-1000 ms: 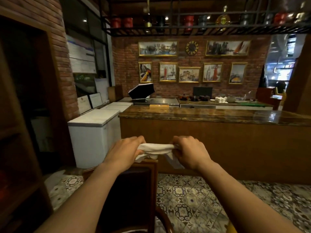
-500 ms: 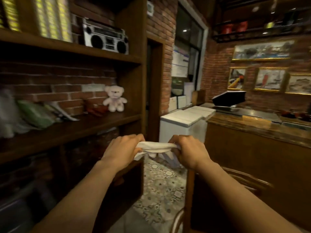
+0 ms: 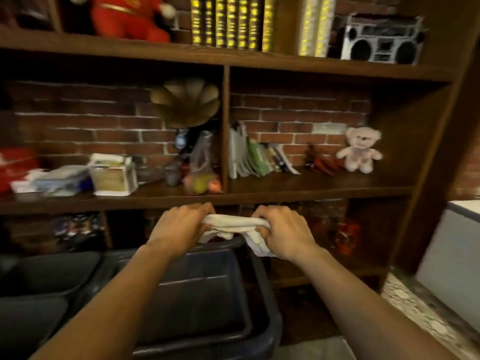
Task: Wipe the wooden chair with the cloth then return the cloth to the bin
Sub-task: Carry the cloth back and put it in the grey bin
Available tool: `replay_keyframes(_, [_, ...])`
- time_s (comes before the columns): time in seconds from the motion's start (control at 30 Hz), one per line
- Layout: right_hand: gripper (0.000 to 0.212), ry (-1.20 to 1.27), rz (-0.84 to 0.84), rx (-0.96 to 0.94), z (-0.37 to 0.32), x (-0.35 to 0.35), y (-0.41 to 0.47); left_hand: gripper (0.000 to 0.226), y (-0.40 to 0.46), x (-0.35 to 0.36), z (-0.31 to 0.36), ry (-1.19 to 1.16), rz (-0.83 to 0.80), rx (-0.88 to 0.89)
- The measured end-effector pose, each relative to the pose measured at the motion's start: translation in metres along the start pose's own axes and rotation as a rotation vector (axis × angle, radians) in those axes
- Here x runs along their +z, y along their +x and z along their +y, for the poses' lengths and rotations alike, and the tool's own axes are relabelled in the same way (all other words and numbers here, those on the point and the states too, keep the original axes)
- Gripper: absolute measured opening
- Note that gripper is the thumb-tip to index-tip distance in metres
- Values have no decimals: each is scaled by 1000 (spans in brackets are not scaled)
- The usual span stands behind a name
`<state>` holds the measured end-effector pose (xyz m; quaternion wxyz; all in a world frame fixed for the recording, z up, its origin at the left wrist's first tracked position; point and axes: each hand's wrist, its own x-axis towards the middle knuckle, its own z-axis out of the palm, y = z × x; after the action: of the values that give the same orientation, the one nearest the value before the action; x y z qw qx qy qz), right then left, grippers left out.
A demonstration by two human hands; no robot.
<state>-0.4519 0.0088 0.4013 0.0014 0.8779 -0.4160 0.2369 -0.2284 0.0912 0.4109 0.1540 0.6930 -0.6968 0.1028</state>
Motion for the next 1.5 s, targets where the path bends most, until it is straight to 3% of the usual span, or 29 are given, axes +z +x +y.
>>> replay_keyframes(0.23, [23, 132, -18, -152, -40, 55, 55, 19, -21, -3, -56, 72, -25, -238])
replay_keyframes(0.4, [22, 191, -71, -166, -44, 104, 76, 22, -23, 29, -85, 71, -67, -296])
replay_keyframes(0.57, [24, 213, -181, -160, -46, 179, 91, 36, -23, 100, -136, 14, -170, -350])
replay_keyframes(0.83, [27, 161, -398, -13, -49, 323, 118, 36, -11, 247, -231, -81, -345, -389])
replay_keyframes(1.03, [28, 104, -545, 93, -43, 433, 98, 49, -23, 358, -269, -26, -545, -331])
replay_keyframes(1.1, [43, 71, -631, 110, -40, 461, 85, 50, -31, 388, -272, -128, -553, -330])
replay_keyframes(1.2, [44, 100, -720, 117, -35, 490, 65, 44, -49, 426, -275, -239, -680, -334])
replay_keyframes(1.27, [49, 160, -768, 109, -32, 500, 54, 48, -59, 440, -279, -261, -744, -285])
replay_keyframes(1.37, [63, 45, -925, 14, -36, 504, 46, 59, -64, 441, -281, -216, -747, -208])
replay_keyframes(1.5, [78, 13, -1126, 64, -46, 494, 45, 65, -62, 424, -278, -179, -850, -142])
